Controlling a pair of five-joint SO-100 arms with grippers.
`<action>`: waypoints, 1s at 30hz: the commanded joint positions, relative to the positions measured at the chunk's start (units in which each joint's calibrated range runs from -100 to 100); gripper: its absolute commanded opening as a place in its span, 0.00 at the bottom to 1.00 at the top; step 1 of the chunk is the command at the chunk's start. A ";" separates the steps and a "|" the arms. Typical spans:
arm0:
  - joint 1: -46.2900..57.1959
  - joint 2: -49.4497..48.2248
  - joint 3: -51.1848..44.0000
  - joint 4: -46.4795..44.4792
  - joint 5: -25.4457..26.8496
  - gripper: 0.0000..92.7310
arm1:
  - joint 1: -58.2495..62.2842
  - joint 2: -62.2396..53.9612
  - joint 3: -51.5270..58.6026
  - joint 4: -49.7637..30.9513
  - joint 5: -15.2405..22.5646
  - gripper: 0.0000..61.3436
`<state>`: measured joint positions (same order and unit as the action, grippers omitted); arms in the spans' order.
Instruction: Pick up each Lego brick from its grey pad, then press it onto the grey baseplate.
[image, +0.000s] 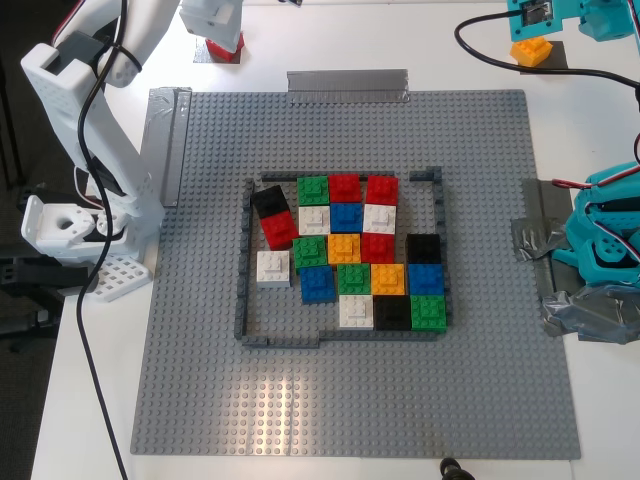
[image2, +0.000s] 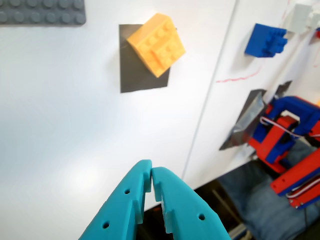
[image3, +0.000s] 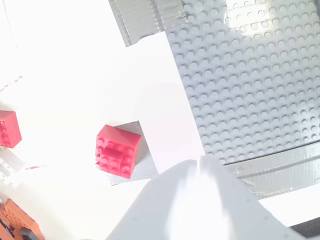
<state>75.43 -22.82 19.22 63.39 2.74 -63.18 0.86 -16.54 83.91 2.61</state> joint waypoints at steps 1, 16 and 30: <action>-1.04 -1.38 0.69 -1.23 0.60 0.00 | 11.21 -23.10 21.73 -5.23 3.86 0.00; -0.53 -1.47 1.23 -3.02 0.60 0.00 | 11.06 -24.13 23.26 -6.86 5.08 0.00; -0.61 -2.16 -2.29 -2.77 0.60 0.00 | 5.47 -13.40 1.96 5.59 10.26 0.00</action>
<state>74.40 -22.82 20.49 60.87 3.27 -55.45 -14.16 -5.90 87.77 12.14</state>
